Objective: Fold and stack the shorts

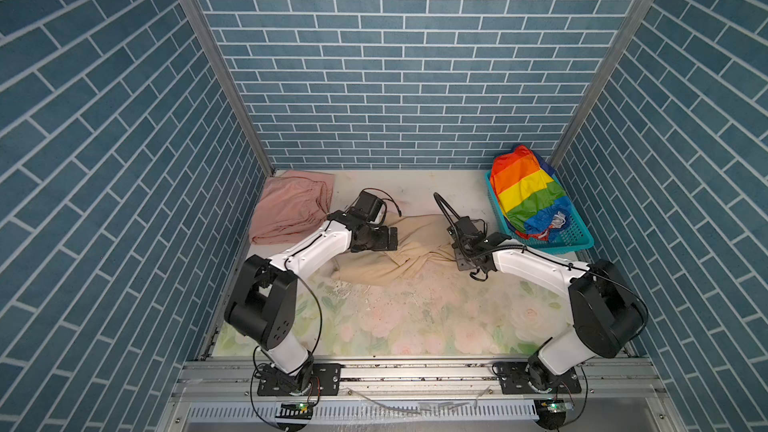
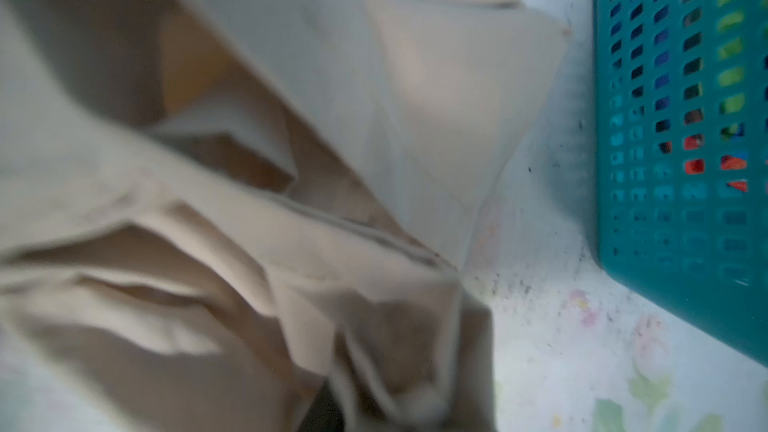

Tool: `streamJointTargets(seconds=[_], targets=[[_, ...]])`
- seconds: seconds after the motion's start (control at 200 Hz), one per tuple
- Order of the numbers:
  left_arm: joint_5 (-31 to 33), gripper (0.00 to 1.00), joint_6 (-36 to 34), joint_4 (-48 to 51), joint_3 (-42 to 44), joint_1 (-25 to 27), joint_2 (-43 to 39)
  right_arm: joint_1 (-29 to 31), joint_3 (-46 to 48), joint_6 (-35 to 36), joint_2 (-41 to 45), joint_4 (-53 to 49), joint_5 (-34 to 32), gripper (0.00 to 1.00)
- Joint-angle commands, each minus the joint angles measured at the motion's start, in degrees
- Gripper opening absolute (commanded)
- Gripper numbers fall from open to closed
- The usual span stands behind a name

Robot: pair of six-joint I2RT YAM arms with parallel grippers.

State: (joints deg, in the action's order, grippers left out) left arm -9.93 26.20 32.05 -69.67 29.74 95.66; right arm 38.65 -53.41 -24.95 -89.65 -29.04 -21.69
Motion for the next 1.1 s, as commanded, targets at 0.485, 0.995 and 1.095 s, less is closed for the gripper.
streamJointTargets(seconds=[0.485, 0.995, 1.095], targets=[[10.87, 1.00, -11.44, -1.86, -5.12, 12.80, 10.06, -16.82, 7.59, -6.19, 13.90, 2.71, 16.67, 0.92], [16.92, 0.83, -15.48, -5.11, -6.59, 10.28, 14.29, -22.15, 11.22, -7.00, 16.18, 6.68, 24.04, 0.93], [15.26, 0.76, -15.02, -6.03, -5.57, 8.21, 14.32, -22.35, 11.34, -6.95, 15.58, 7.35, 24.63, 0.93]])
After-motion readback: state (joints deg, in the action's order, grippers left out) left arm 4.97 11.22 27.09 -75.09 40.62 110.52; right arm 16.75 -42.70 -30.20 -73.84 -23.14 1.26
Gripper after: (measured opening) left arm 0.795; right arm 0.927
